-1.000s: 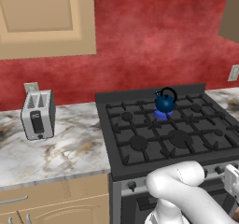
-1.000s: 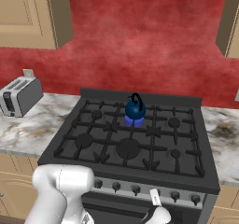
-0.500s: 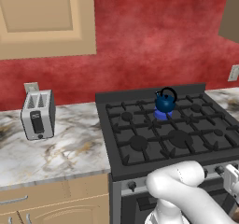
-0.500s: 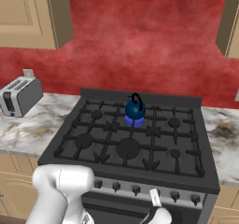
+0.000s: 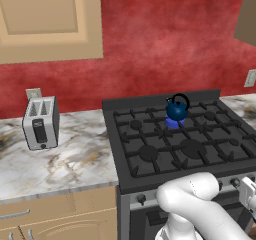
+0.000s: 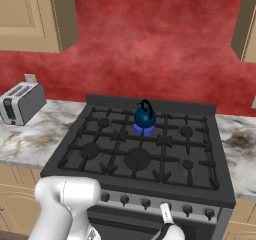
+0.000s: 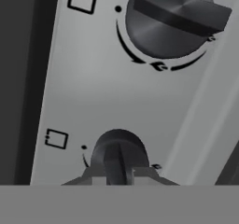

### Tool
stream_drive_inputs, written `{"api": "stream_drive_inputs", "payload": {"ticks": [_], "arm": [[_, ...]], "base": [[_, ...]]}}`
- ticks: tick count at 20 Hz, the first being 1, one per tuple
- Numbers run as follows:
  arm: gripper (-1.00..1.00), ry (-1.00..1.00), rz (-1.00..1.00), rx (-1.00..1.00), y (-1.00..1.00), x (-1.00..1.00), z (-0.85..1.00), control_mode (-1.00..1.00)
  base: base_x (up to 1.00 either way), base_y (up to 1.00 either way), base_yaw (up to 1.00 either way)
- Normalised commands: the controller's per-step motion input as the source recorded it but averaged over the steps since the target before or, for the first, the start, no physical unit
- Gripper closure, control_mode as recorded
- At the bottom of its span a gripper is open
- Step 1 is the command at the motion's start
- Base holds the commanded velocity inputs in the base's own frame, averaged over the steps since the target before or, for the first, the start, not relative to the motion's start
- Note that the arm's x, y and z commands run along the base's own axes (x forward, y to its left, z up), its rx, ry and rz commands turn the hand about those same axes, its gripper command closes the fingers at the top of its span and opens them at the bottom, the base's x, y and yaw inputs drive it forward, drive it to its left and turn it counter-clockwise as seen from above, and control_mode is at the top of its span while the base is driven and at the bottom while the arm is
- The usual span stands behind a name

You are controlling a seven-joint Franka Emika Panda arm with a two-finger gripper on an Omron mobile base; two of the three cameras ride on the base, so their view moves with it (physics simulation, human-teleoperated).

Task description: Lower the heat of the kettle.

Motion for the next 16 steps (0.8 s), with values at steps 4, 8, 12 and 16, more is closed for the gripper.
{"api": "stream_drive_inputs", "payload": {"ticks": [4,8,12,16], "arm": [[1.00,-0.02,0.00,0.11,0.00,-0.03,0.00,-1.00],[1.00,0.00,0.00,0.12,0.00,0.00,0.00,-1.00],[1.00,0.00,0.00,0.14,0.00,0.00,0.00,-1.00],[1.00,0.00,0.00,0.17,0.00,0.00,0.00,-1.00]], "base": [[0.00,0.00,0.00],[0.00,0.00,0.00],[0.00,0.00,0.00],[0.00,0.00,0.00]]}}
